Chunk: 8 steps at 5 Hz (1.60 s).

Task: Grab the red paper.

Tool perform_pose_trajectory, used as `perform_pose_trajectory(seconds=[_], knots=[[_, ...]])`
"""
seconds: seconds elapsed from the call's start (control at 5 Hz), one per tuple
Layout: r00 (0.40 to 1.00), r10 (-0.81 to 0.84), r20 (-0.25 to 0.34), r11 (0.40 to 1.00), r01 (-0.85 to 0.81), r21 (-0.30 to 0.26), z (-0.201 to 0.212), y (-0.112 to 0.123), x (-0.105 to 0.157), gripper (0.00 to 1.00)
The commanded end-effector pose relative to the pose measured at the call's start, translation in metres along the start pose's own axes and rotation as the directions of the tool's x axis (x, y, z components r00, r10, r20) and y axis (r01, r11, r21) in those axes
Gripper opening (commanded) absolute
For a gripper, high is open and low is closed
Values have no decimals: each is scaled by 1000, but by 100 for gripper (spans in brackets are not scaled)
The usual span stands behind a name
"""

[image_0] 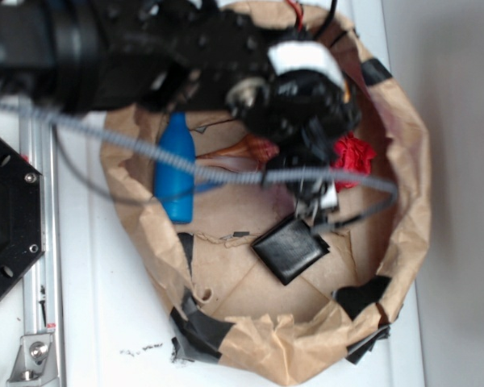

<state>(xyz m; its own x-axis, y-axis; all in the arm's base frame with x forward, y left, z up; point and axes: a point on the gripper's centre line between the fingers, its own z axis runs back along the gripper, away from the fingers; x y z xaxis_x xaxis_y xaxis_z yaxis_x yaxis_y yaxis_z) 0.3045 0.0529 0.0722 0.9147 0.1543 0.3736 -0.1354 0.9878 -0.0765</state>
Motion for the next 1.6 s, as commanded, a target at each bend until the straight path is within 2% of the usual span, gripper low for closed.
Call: perform_pose_trajectory(seconds=[0.0, 0.2, 0.4, 0.6, 0.8, 1.0, 1.2, 1.4], knots=[[997, -73, -28, 997, 74, 38, -21, 16, 28, 100], [990, -134, -43, 971, 122, -207, -30, -13, 38, 100], [963, -265, -56, 922, 236, -308, -32, -53, 38, 100], [939, -341, -48, 903, 313, -293, -27, -75, 31, 97], [920, -383, -79, 902, 354, -248, -32, -80, 22, 0], [909, -406, -98, 900, 379, -216, -30, -84, 18, 0], [911, -397, -115, 906, 368, -210, -20, -87, 11, 0], [923, -373, -92, 915, 349, -205, 11, -86, 6, 0]])
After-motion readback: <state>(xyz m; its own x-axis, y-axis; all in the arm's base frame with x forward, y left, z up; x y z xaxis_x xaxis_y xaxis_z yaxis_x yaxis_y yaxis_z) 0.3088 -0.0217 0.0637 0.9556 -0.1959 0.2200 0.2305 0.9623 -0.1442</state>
